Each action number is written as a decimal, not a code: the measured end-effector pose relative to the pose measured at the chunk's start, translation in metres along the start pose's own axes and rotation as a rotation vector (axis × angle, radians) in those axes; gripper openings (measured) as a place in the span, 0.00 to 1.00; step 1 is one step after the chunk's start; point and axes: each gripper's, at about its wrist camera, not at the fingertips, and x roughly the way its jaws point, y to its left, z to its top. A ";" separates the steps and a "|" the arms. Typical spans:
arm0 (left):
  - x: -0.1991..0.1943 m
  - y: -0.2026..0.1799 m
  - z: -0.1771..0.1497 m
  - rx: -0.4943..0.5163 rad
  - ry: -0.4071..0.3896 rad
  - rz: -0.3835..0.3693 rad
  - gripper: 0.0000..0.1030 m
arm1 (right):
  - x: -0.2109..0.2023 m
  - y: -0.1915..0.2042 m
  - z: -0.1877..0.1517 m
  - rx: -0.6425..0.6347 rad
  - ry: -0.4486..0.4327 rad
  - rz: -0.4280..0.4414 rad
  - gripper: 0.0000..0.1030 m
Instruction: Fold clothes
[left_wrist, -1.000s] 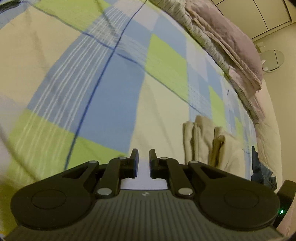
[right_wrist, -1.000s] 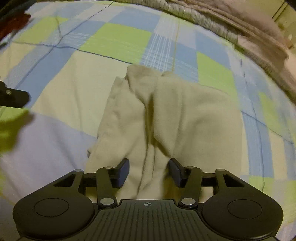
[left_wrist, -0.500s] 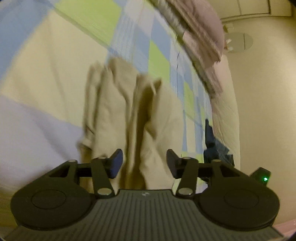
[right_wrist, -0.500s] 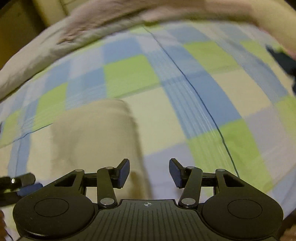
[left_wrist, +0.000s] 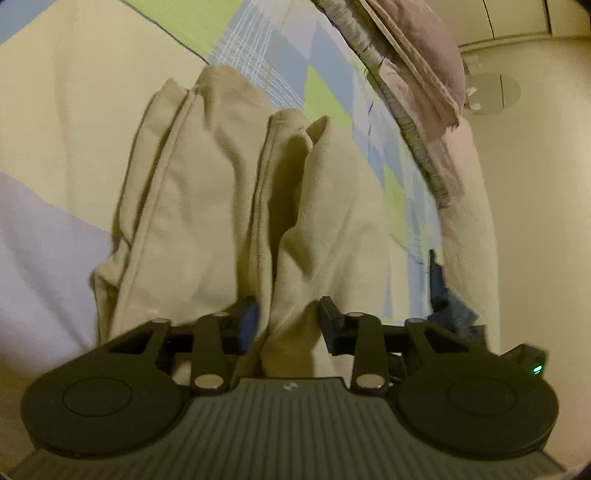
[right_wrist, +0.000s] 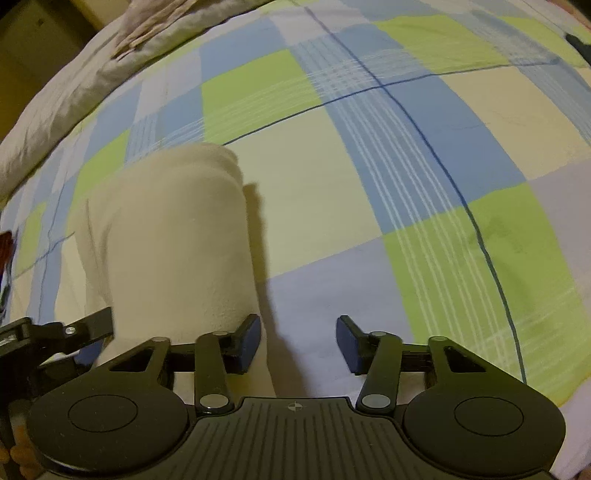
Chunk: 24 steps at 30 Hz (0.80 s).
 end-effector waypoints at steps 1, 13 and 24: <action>-0.002 -0.003 -0.001 0.025 -0.009 0.008 0.08 | 0.002 0.003 0.000 -0.008 0.004 0.007 0.36; -0.070 0.012 0.003 0.101 -0.196 0.127 0.07 | 0.006 0.061 0.003 -0.188 0.000 0.103 0.29; -0.052 0.046 0.001 -0.041 -0.209 0.124 0.20 | 0.013 0.083 -0.010 -0.339 -0.036 0.032 0.29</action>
